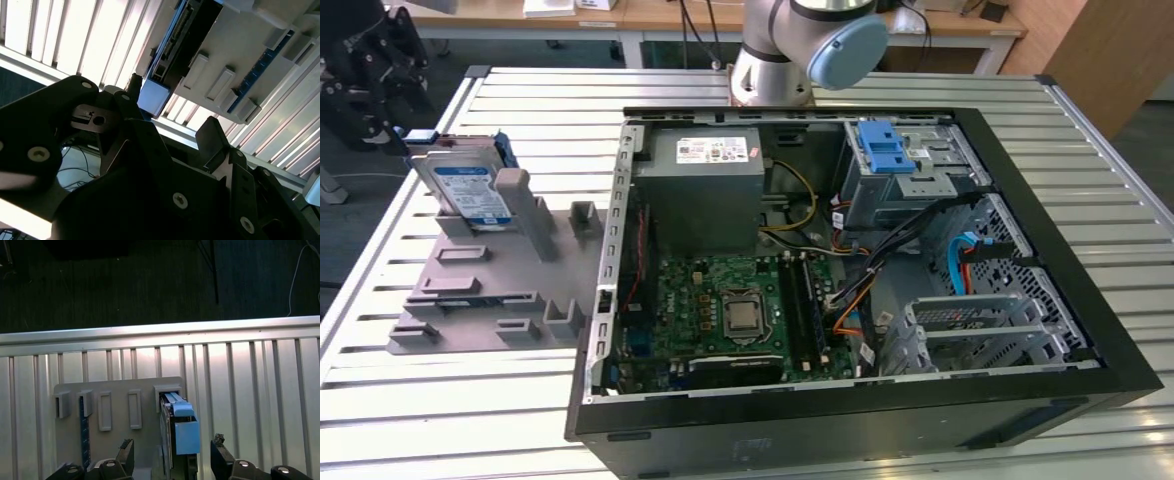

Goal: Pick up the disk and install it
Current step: 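Pick up the disk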

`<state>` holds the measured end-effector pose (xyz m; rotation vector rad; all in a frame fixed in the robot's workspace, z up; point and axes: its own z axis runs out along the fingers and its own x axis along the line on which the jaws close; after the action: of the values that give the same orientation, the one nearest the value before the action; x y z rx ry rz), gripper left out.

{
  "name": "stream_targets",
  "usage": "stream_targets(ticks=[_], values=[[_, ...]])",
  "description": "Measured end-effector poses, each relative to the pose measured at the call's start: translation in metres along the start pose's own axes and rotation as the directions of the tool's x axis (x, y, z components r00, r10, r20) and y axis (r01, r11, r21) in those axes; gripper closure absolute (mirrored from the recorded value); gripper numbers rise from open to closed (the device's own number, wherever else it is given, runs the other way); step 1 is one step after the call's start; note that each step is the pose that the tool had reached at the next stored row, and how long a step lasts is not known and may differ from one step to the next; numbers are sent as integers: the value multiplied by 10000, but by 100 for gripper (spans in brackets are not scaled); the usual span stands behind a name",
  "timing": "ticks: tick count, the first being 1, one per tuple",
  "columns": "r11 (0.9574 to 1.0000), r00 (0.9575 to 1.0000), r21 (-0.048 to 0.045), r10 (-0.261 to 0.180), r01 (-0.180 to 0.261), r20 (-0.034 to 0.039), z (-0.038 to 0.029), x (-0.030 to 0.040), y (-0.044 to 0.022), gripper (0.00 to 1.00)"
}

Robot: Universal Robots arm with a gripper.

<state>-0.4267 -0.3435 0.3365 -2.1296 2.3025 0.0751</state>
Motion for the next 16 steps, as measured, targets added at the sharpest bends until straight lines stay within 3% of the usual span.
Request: stream_targets(ticks=[16], values=[[10000,10000,0,-20,20,0,49,-15,7,29]])
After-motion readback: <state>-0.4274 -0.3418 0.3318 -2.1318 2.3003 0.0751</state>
